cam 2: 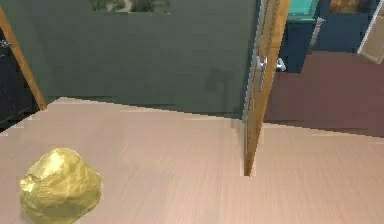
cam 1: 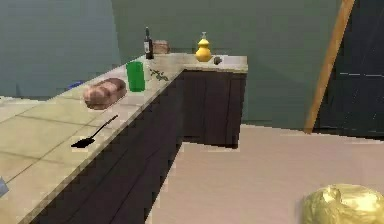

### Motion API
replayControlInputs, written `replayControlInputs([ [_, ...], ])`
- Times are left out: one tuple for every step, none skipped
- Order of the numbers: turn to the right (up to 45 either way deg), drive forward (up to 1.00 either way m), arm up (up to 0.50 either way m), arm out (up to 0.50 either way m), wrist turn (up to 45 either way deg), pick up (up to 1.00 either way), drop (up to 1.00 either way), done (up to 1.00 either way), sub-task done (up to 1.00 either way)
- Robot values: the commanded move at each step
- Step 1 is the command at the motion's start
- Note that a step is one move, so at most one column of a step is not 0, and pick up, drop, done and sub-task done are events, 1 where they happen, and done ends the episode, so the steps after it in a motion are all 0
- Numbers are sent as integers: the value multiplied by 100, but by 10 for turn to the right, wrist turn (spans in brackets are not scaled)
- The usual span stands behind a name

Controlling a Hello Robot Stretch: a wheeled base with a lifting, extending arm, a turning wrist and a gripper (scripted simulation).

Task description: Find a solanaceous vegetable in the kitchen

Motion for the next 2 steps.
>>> replayControlInputs([
  [0, 75, 0, 0, 0, 0, 0, 0, 0],
  [420, 0, 0, 0, 0, 0, 0, 0, 0],
])
